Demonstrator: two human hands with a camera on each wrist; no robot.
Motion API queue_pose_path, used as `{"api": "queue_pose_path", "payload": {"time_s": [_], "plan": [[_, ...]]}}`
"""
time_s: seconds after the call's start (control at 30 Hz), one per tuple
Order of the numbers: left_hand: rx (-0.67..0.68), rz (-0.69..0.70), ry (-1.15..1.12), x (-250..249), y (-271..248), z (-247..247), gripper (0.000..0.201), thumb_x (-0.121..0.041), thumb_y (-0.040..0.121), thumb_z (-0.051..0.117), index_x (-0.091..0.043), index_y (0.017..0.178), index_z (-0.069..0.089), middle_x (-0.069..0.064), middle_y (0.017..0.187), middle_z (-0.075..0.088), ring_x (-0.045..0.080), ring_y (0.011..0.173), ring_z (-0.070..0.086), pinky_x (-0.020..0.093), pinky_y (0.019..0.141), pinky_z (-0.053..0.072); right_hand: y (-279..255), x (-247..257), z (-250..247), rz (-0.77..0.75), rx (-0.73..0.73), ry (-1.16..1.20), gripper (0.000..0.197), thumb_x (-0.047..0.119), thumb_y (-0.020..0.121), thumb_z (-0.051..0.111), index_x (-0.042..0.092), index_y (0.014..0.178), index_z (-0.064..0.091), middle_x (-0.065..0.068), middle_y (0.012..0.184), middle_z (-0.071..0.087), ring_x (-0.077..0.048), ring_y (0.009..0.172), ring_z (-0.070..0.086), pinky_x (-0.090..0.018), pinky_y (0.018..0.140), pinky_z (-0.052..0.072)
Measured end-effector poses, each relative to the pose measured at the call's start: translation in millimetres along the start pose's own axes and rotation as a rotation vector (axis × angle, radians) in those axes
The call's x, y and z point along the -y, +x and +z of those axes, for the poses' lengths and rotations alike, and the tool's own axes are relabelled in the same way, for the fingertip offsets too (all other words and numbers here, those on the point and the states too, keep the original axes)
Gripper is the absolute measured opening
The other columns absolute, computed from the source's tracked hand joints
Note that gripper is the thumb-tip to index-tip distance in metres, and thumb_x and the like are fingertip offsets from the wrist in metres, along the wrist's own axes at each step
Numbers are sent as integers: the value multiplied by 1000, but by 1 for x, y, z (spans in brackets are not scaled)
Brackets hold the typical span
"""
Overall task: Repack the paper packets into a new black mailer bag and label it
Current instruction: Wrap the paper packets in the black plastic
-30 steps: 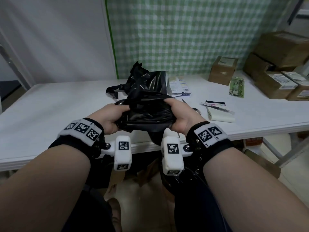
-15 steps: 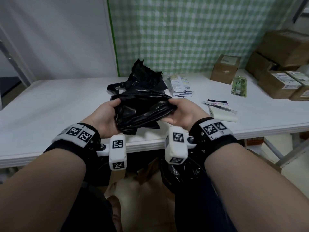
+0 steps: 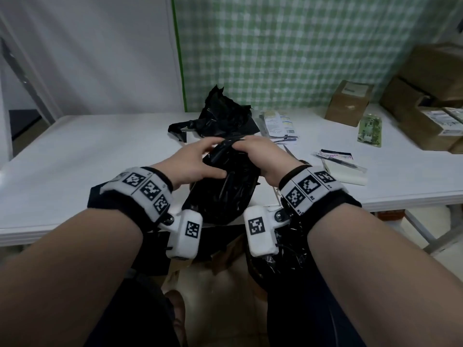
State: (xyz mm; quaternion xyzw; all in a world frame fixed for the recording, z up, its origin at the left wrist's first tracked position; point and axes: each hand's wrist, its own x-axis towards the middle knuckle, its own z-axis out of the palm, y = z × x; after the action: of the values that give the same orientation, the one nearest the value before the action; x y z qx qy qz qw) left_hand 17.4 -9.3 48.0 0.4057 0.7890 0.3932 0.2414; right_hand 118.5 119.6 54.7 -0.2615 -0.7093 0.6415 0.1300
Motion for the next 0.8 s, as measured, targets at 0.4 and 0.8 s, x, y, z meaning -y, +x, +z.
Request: {"api": "queue_pose_path", "payload": {"time_s": [0.4, 0.8], "plan": [[-219, -55, -132, 16, 11, -6, 40, 8, 85, 42, -27, 104, 44, 8, 89, 49, 20, 59, 48, 27, 49, 40, 13, -14, -4, -205, -176, -925, 29, 20, 82, 62, 30, 108, 70, -6, 120, 56, -24, 100, 60, -31, 86, 51], [-53, -128, 564, 29, 30, -22, 55, -4, 83, 55, -20, 135, 47, 20, 127, 37, 34, 105, 52, 30, 91, 45, 35, -19, -2, -235, -125, -1353, 53, 14, 93, 43, 42, 138, 39, -7, 140, 29, -31, 128, 35, -40, 88, 43]]}}
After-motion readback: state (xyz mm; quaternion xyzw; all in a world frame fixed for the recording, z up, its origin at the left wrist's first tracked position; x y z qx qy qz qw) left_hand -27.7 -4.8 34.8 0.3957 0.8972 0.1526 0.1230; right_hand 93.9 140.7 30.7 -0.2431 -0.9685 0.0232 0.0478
